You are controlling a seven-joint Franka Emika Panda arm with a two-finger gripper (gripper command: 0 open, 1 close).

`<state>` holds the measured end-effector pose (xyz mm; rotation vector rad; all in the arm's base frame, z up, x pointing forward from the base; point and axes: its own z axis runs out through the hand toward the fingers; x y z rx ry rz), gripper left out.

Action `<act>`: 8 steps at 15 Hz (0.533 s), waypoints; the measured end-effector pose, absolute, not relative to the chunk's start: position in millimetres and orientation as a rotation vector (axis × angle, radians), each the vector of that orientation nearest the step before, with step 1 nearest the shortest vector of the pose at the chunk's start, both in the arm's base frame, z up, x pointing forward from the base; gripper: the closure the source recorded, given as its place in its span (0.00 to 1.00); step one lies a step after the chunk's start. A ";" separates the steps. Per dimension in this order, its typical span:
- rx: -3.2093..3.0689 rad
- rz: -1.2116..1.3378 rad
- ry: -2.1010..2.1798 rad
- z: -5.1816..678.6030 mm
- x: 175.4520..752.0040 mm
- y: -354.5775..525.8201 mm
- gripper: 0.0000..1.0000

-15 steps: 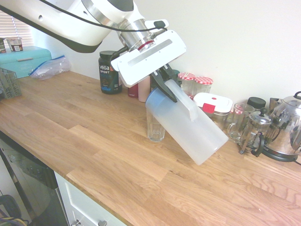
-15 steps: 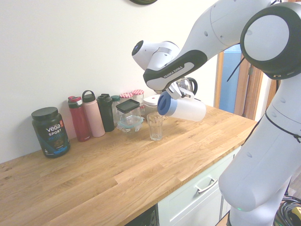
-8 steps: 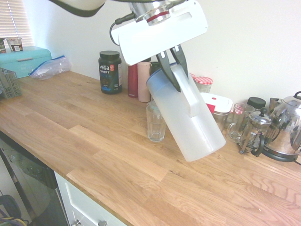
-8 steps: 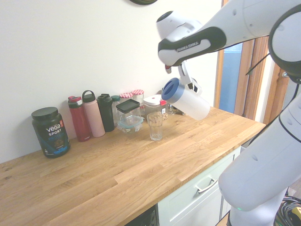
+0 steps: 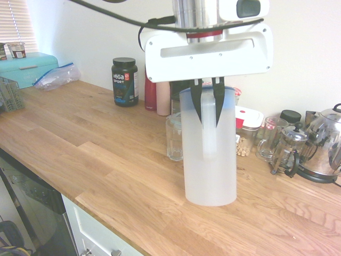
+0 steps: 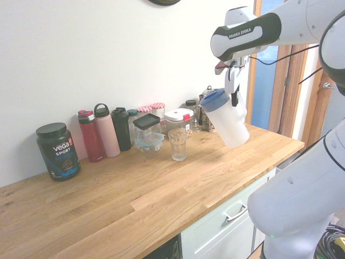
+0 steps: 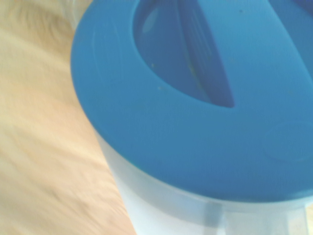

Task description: Pour me some water

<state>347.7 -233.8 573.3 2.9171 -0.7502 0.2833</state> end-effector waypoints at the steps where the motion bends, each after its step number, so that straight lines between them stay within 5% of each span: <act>1: 2.919 0.304 -0.831 564.1 345.4 -233.8 1.00; 8: 2.817 0.523 -1.319 529.6 305.2 -213.1 1.00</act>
